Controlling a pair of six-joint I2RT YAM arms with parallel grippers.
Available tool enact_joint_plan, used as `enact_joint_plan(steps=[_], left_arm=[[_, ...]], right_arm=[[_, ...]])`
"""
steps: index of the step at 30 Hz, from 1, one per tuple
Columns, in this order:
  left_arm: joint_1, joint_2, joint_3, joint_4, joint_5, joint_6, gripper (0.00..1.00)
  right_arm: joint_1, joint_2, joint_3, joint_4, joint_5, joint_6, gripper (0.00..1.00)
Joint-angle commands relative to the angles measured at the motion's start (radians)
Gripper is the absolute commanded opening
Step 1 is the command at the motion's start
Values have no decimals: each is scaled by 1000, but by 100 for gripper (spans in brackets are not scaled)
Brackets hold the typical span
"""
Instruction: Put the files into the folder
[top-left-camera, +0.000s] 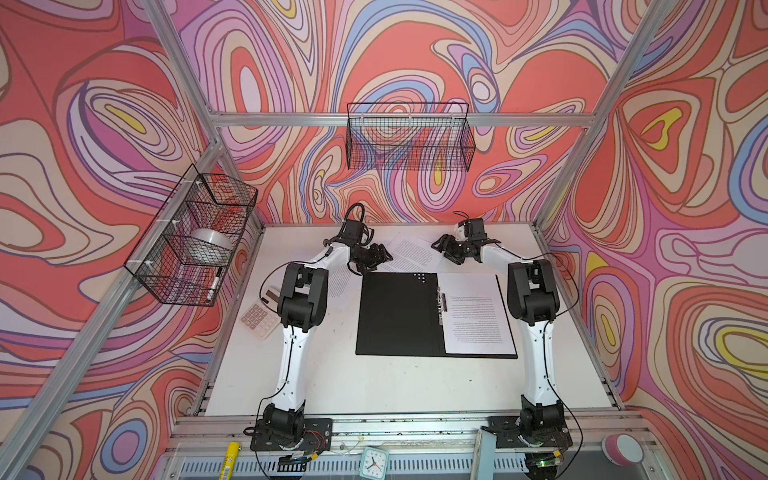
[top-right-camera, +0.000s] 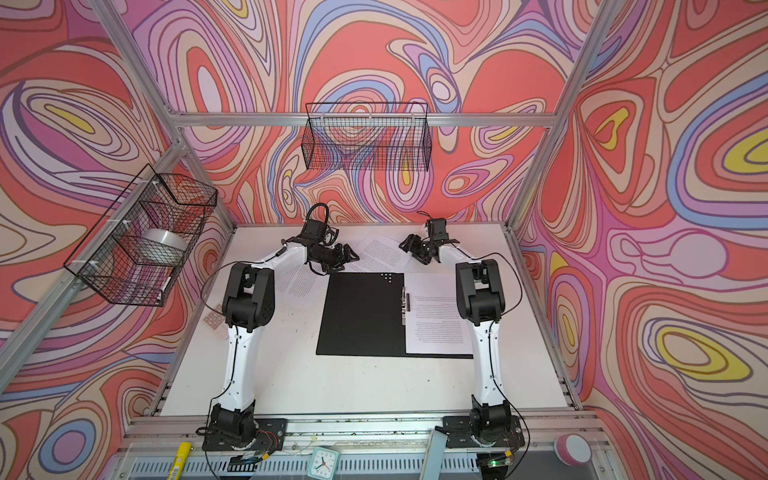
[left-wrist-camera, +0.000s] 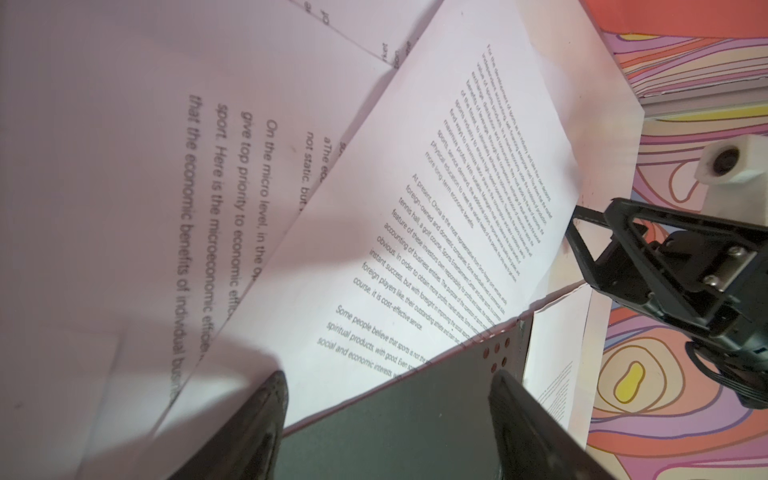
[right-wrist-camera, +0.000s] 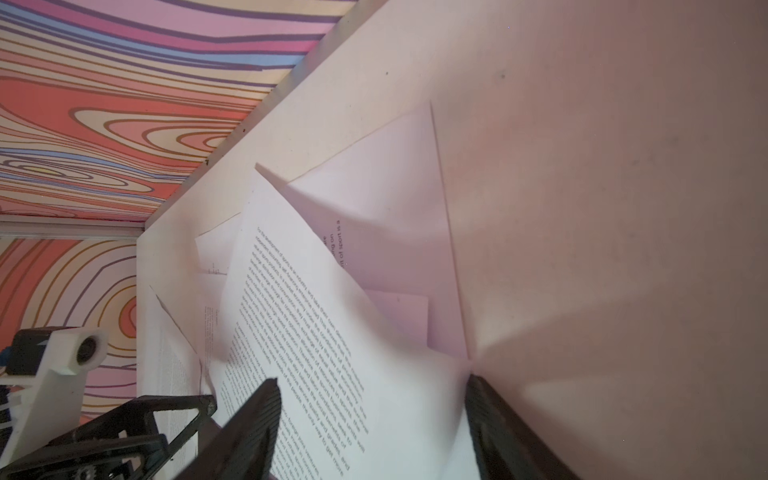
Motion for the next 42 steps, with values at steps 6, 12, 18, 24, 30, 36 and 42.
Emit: enact_joint_plan(steps=[6,12,18,24,30,36,42], left_arm=[[-4,41,-51,-69,-29,9,77],[-4,43,-49,-70,-31,8,77],[-4,44,-47,-78,-35,13,77],[-4,48,-50,-77,-35,14,77],[1,39,-66,-77,-35,20,78],[7,35,-90,-61,-28,16,77],[11,46,-90,-55,-19,11,77]], right_arm=[[21,1,-50,77,-109,66,74],[27,-57,-155,160,-139,91,74],[31,-102,-251,227,-146,104,74],[36,-119,-225,194,-112,50,75],[44,-54,-62,48,-66,-38,75],[50,-18,16,-3,-62,-87,75],[65,-39,-25,51,-94,-104,75]])
